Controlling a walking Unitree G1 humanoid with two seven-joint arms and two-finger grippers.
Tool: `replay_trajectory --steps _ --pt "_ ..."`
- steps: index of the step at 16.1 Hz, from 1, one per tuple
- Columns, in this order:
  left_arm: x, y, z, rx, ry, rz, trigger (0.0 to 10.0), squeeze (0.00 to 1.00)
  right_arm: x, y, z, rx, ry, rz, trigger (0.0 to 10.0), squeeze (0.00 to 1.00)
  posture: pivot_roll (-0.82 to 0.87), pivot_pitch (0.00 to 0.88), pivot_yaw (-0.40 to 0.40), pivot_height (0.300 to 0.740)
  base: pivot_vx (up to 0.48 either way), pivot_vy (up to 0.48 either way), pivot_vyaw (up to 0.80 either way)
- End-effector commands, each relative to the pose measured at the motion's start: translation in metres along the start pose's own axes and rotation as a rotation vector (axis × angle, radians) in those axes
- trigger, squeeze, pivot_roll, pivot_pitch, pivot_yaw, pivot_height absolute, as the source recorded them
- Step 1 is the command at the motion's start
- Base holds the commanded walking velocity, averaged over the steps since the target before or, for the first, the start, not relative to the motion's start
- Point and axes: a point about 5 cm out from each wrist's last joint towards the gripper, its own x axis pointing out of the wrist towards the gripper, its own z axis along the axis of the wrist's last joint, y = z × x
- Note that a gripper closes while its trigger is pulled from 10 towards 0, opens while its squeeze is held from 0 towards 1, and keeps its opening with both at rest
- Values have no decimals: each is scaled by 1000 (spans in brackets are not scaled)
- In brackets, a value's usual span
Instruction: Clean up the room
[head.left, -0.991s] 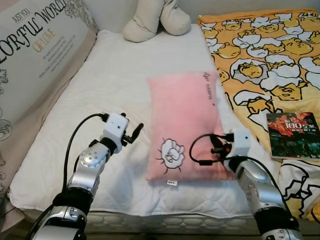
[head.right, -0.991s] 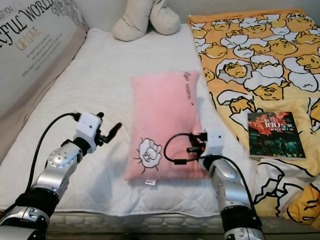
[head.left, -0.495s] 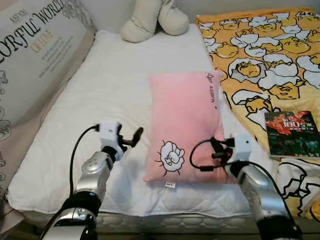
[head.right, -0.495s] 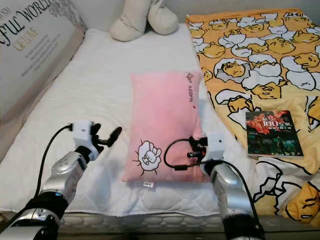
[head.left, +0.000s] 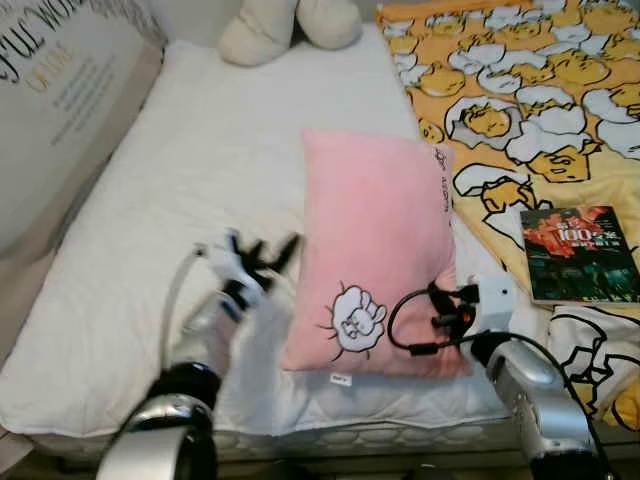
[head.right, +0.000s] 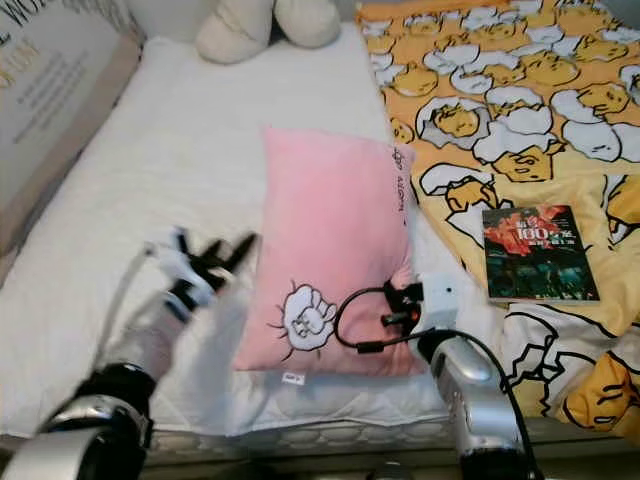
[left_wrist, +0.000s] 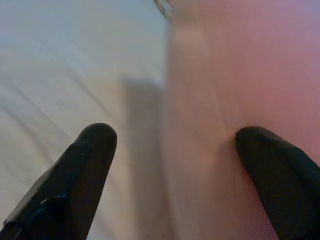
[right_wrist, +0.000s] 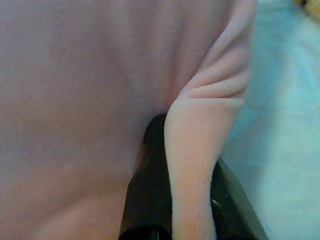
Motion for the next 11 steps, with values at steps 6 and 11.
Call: replay_trajectory --steps 6,11 --pt "-26 -1 0 104 5 -64 10000 1000 -2 -2 -6 -13 78 19 0 0 -220 158 147 740 0 0 0" --pt "-50 43 59 413 -157 309 10000 1000 1 2 -7 -16 88 24 0 0 -203 143 142 740 0 0 0"
